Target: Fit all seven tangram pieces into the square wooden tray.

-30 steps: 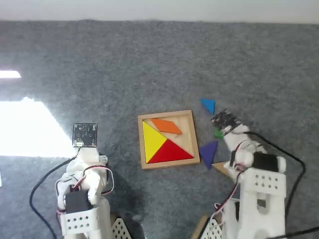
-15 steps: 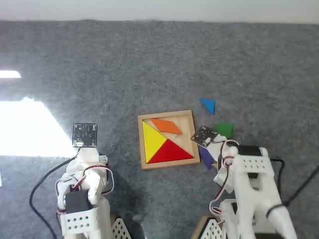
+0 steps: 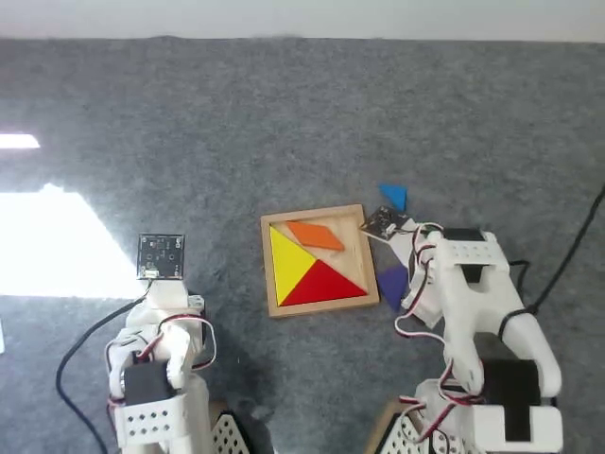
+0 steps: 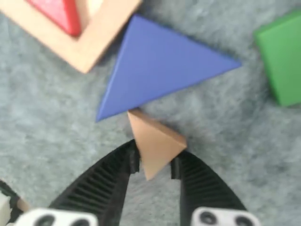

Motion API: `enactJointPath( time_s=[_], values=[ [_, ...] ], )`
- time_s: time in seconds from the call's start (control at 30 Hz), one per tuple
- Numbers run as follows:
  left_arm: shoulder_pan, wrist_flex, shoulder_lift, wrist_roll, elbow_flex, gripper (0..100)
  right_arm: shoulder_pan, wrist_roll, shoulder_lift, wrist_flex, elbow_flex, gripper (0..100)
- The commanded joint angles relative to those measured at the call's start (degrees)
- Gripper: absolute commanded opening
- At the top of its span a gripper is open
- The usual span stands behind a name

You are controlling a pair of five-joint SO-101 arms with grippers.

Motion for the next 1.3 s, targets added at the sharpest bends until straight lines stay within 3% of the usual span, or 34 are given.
enactJointPath(
  time_s=[0.0, 0.2, 0.5, 0.6, 0.93, 1.17, 1.27],
  values=[
    [-0.5, 0.2, -1.1, 0.1, -0.7, 1, -1.4, -0.8, -0.3, -2.2, -4.7, 3.1],
    [-0.5, 0.2, -1.1, 0.1, -0.7, 1, -1.0, -3.3, -7.3, 3.0, -4.5, 0.8],
    [-0.5, 0.2, -1.1, 0.1, -0.7, 1, -2.1, -8.4, -34.5, 12.8, -4.7, 0.8],
    [-0.5, 0.2, -1.1, 0.1, -0.7, 1, -4.2, -9.1, -37.0, 13.1, -4.9, 0.8],
    [-0.5, 0.2, -1.1, 0.1, -0.7, 1, -12.8, -11.7, -19.0, 15.9, -21.4, 0.8],
    [-0.5, 0.2, -1.1, 0.1, -0.7, 1, -13.3, -3.6, -1.5, 18.2, -36.0, 0.8],
    [-0.5, 0.2, -1.1, 0.1, -0.7, 1, -17.0, -1.1, 2.6, 19.1, -40.1, 0.8]
  ],
)
